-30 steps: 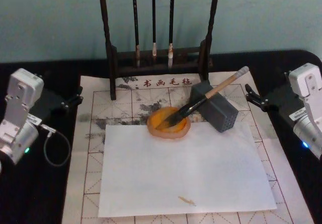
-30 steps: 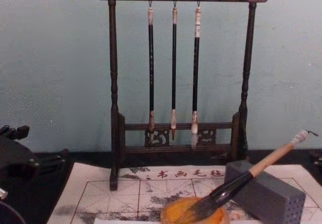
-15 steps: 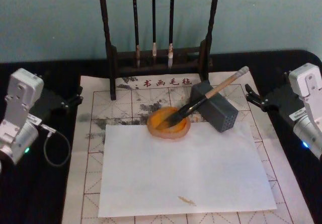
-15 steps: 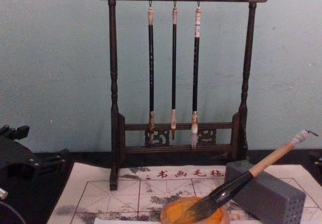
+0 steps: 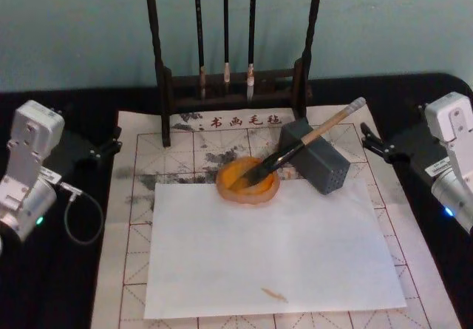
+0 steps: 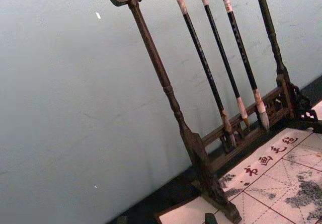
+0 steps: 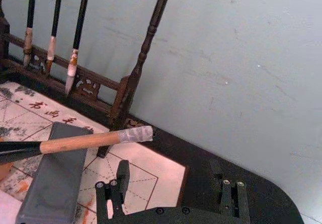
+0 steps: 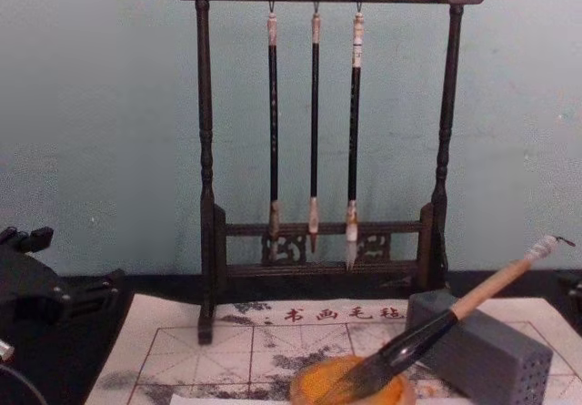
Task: Pick up the brush from the inkstone, write on the paper, then place the brush back to its original position.
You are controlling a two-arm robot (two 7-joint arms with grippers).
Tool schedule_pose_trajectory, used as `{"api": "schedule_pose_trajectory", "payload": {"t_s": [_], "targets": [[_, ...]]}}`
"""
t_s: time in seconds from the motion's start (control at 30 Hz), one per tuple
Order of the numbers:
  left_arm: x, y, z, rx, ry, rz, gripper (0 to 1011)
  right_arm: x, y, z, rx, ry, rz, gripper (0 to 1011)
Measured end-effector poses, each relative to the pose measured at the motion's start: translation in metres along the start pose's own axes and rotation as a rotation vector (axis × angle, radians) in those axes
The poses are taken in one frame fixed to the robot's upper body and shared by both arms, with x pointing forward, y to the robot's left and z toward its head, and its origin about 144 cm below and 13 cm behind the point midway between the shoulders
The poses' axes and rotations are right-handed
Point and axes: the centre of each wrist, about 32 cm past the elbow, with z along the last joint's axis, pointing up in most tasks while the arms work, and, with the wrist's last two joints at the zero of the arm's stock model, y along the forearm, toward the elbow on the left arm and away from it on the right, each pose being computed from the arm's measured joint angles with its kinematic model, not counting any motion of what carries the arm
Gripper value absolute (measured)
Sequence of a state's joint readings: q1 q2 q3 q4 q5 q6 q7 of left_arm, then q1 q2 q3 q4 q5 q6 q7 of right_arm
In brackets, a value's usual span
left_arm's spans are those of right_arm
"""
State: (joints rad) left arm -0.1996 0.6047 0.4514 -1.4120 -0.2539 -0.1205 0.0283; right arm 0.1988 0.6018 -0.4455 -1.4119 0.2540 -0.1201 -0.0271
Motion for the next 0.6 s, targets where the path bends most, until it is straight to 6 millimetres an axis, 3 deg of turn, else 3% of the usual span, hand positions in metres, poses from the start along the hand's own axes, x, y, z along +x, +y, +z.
{"api": "schedule_pose_trajectory", "payload": {"t_s": [0.6], "targets": [[0.0,0.0,0.0,0.0,0.0,0.0,1001,0.009,-0.014,0.011,-0.071,0.31,0.07,1002]]}}
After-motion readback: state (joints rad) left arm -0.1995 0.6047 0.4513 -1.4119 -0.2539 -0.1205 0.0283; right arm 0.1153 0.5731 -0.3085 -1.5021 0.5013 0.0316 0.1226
